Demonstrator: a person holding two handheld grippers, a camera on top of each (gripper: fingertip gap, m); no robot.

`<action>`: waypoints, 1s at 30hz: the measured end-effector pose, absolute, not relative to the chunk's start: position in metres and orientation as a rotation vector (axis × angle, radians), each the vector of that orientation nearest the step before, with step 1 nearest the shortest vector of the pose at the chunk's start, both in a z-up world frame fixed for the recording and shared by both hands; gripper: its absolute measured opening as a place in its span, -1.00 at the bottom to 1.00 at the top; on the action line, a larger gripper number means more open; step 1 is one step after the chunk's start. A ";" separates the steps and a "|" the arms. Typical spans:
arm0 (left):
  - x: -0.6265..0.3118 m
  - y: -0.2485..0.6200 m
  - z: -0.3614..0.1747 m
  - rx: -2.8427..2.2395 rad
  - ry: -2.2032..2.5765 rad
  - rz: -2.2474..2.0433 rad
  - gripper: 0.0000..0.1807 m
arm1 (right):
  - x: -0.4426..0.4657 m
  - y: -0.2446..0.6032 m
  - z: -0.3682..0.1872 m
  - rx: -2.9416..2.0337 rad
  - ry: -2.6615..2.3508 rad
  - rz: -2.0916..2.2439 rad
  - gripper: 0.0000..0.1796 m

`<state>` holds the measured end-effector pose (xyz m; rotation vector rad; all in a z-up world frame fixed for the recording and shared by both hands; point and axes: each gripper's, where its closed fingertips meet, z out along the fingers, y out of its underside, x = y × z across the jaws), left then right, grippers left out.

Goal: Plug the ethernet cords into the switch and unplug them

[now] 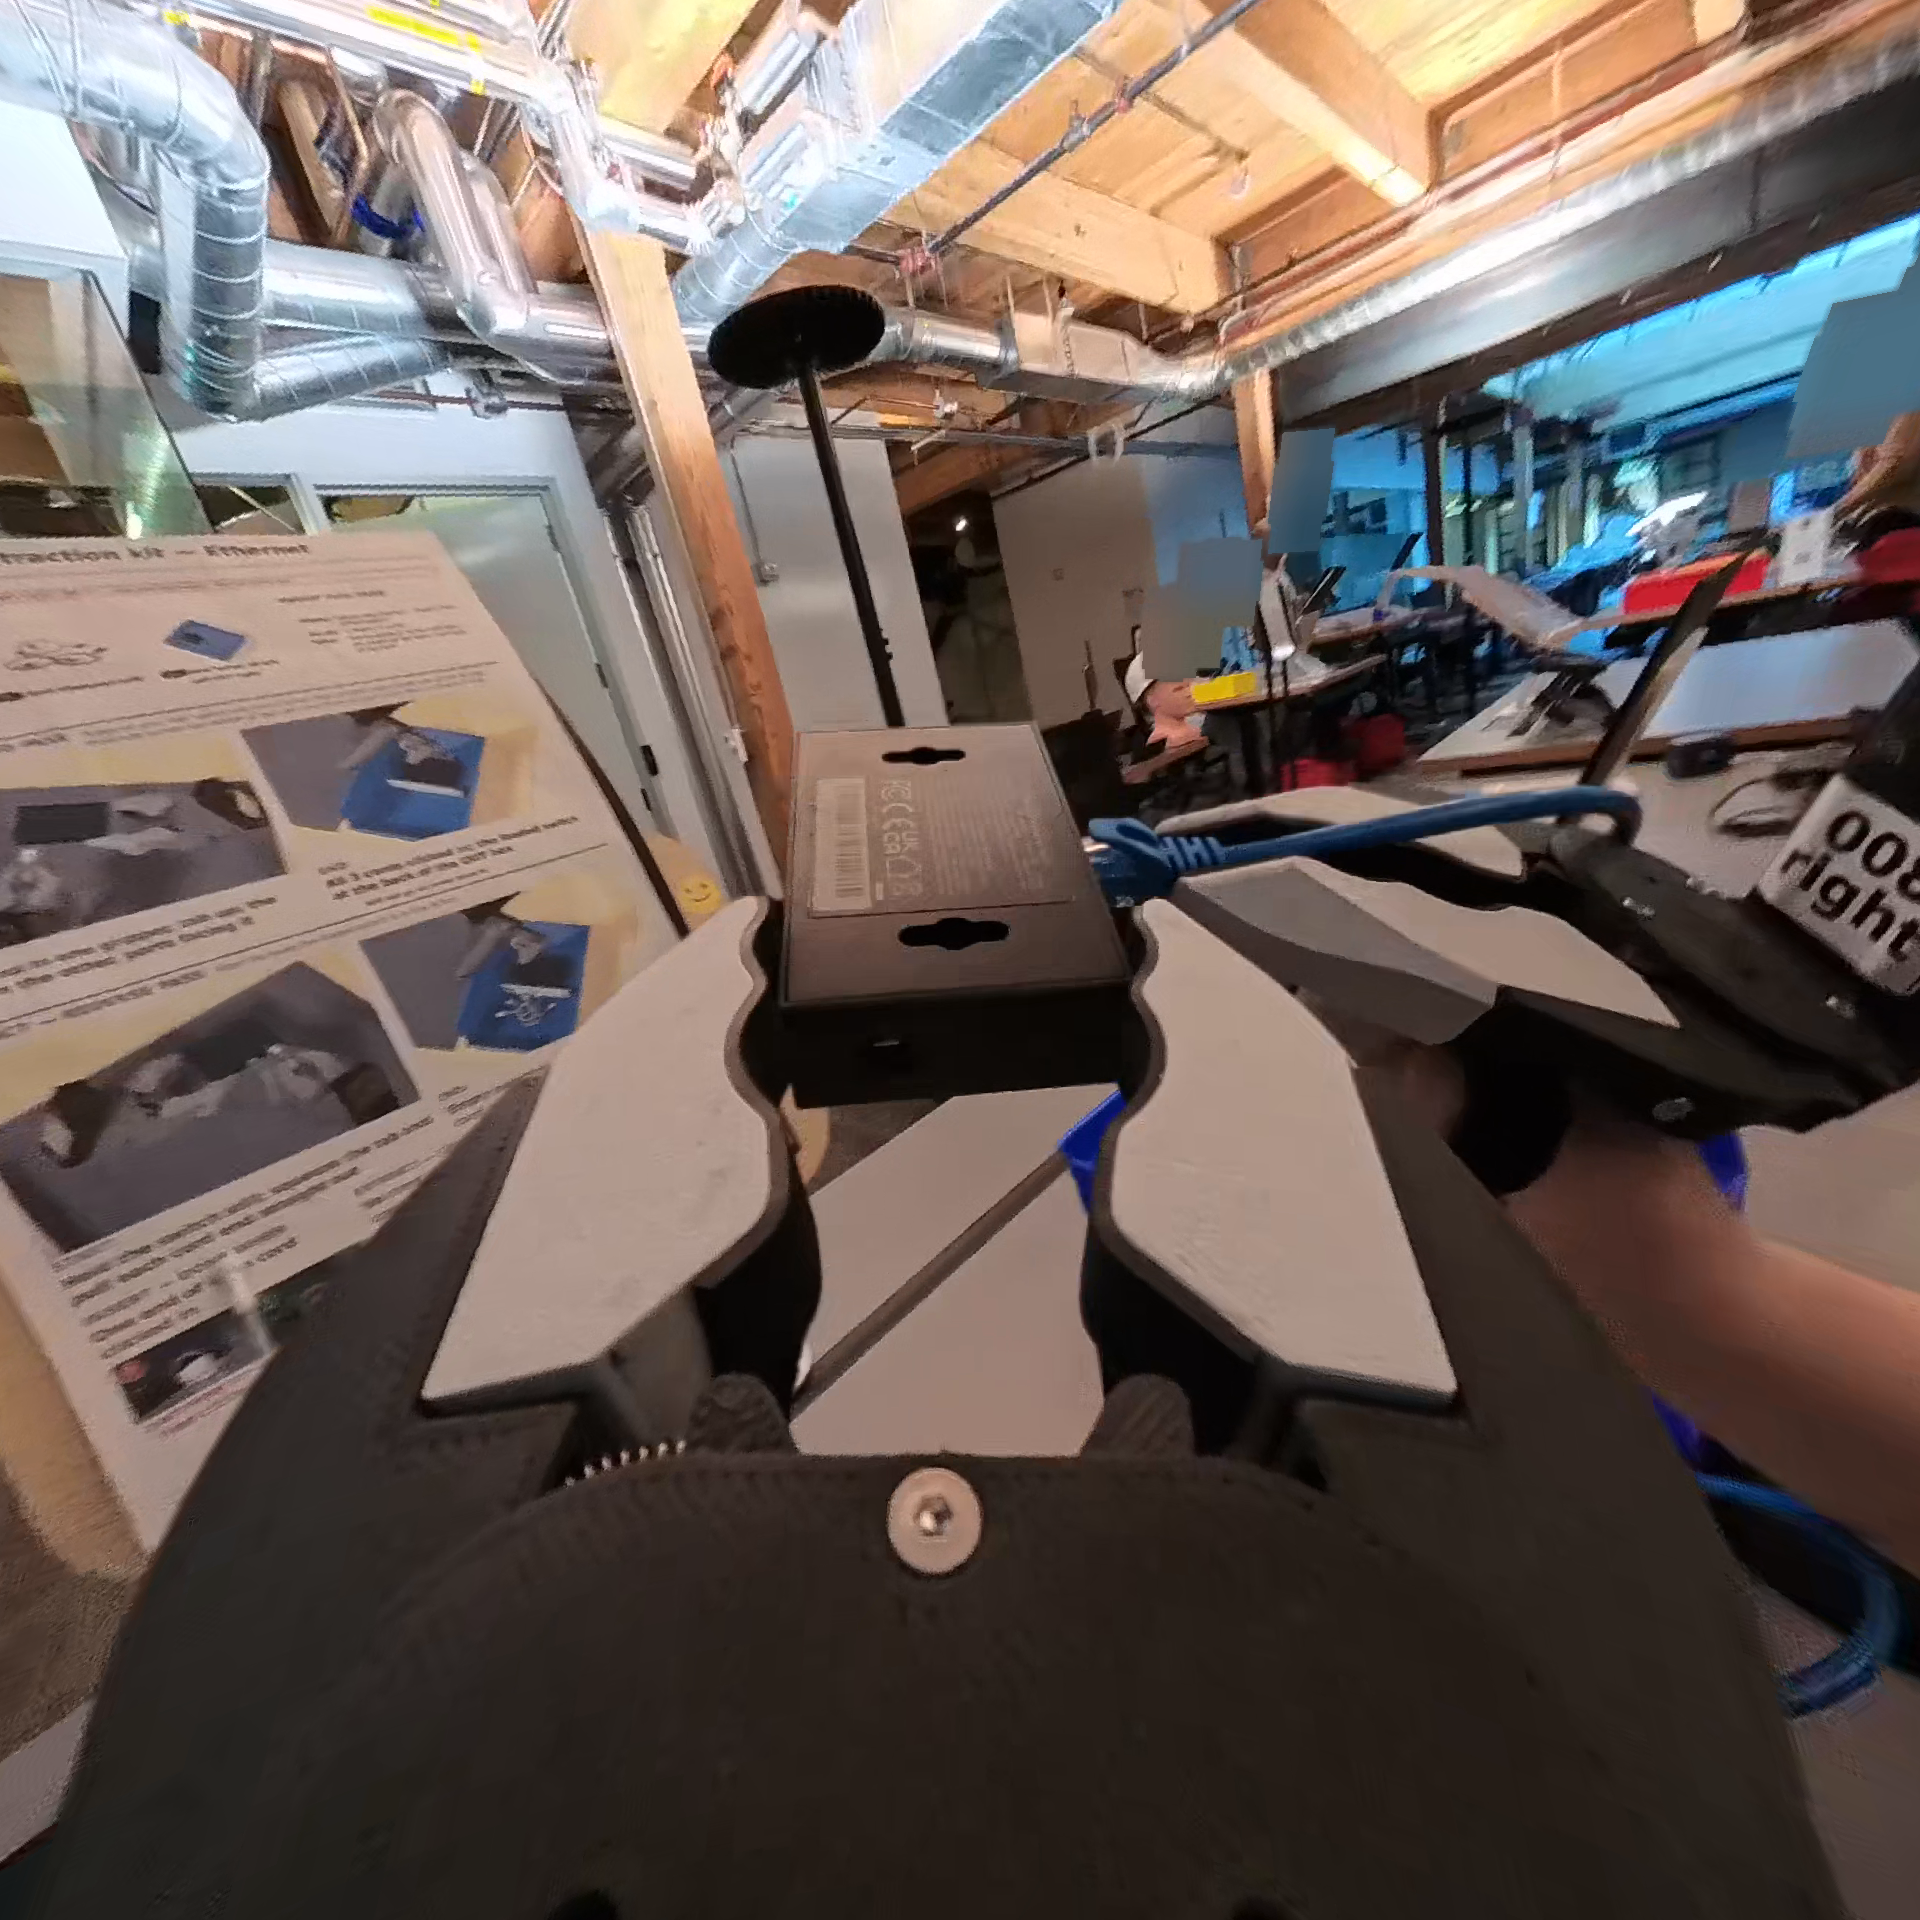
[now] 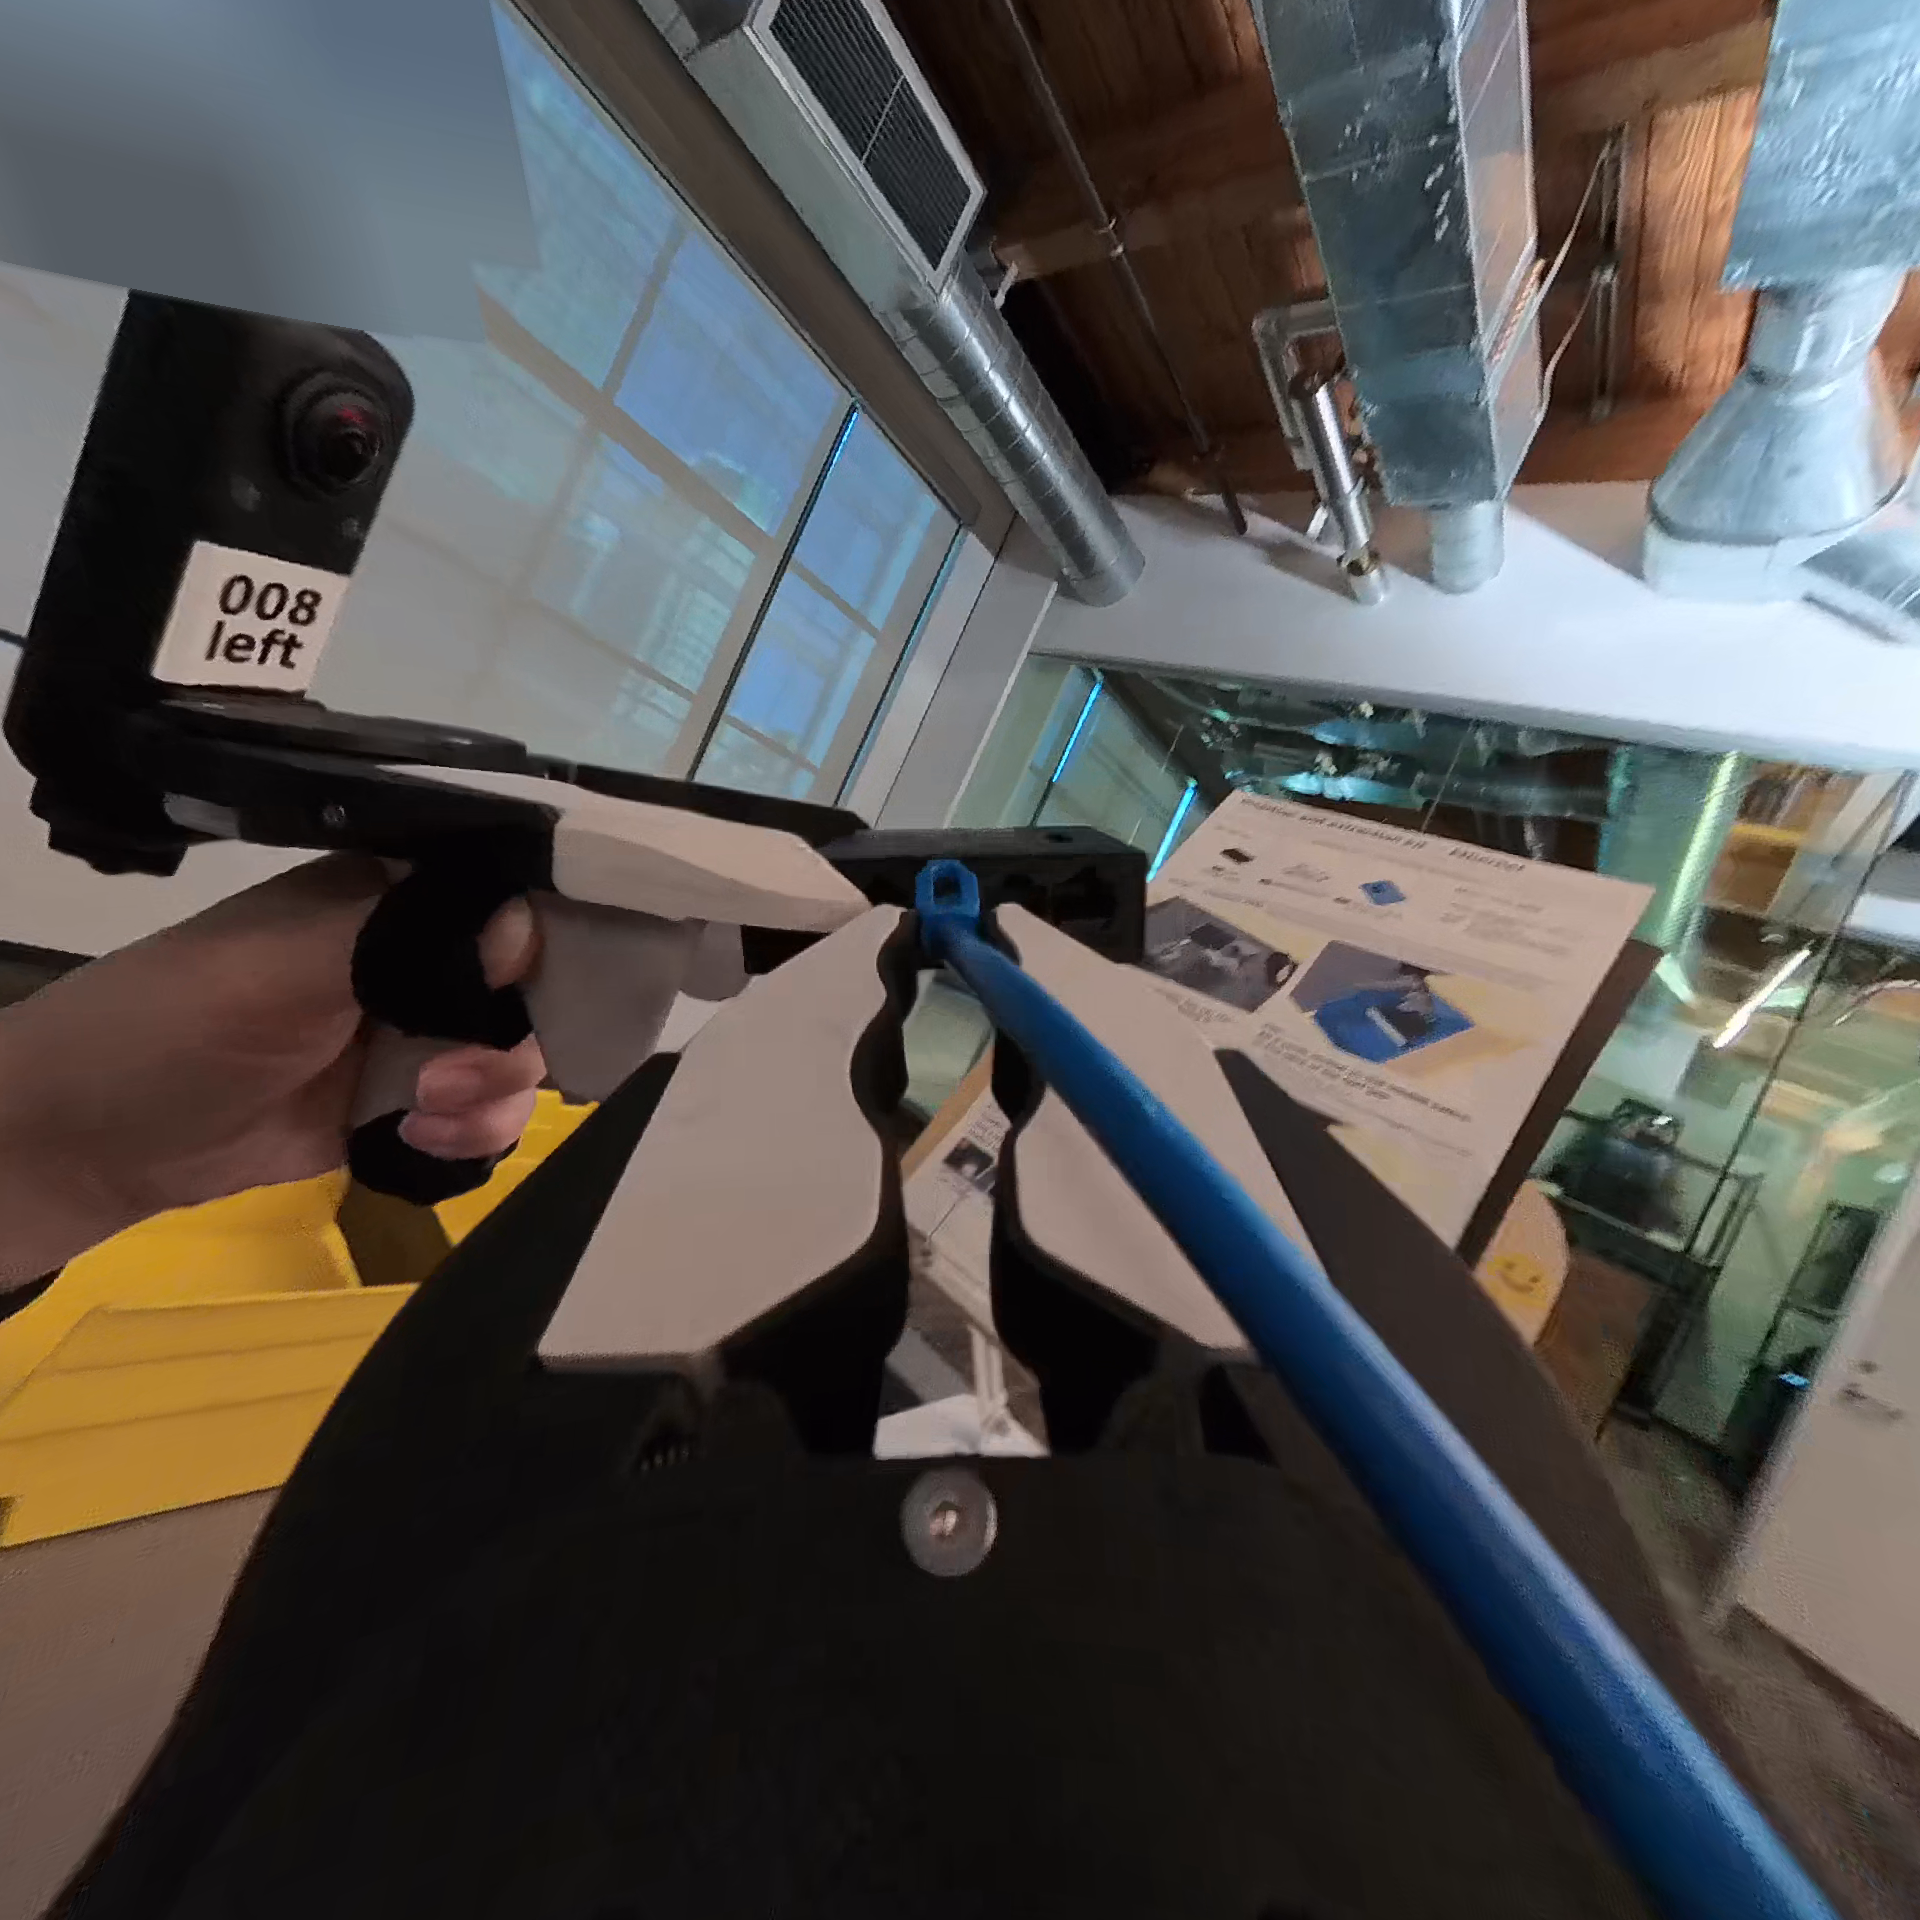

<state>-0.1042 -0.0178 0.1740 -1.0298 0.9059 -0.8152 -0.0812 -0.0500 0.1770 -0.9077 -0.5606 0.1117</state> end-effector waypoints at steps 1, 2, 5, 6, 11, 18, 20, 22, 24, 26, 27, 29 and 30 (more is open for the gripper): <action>-0.107 -0.009 0.170 -1.066 0.911 -0.772 -0.33 | -0.083 -0.044 0.173 -0.942 -0.564 0.129 -0.86; -0.113 0.004 0.165 -1.113 0.903 -0.716 -0.33 | -0.086 -0.036 0.167 -0.987 -0.575 0.153 -0.81; -0.136 0.043 0.155 -1.236 0.781 -0.705 -0.33 | -0.094 -0.010 0.136 -1.217 -0.615 0.286 -0.77; -0.143 0.055 0.151 -1.273 0.736 -0.739 -0.33 | -0.099 -0.004 0.124 -1.303 -0.639 0.365 -0.77; -0.153 0.104 0.106 -1.520 0.610 -0.768 -0.33 | -0.106 -0.012 0.041 -1.894 -0.892 0.714 -0.80; -0.141 0.140 0.034 -1.740 0.717 -0.384 -0.33 | -0.054 -0.041 0.017 -2.062 -1.100 0.565 -0.83; -0.132 0.140 0.018 -1.785 0.777 -0.385 -0.33 | -0.037 -0.051 0.005 -2.126 -1.158 0.482 -0.82; -0.131 0.142 0.006 -1.809 0.826 -0.314 -0.33 | -0.018 -0.051 -0.008 -2.185 -1.185 0.342 -0.77; -0.131 0.144 -0.002 -1.824 0.843 -0.274 -0.33 | -0.005 -0.041 -0.015 -2.197 -1.178 0.202 -0.74; -0.130 0.145 -0.009 -1.850 0.857 -0.268 -0.33 | 0.001 -0.034 -0.024 -2.222 -1.178 0.137 -0.70; -0.131 0.145 -0.014 -1.875 0.856 -0.267 -0.33 | 0.003 -0.029 -0.027 -2.228 -1.175 0.109 -0.68; -0.132 0.145 -0.027 -1.932 0.855 -0.253 -0.33 | 0.009 -0.019 -0.034 -2.246 -1.159 0.047 -0.69; -0.132 0.146 -0.033 -1.950 0.848 -0.255 -0.33 | 0.012 -0.015 -0.038 -2.266 -1.147 0.023 -0.69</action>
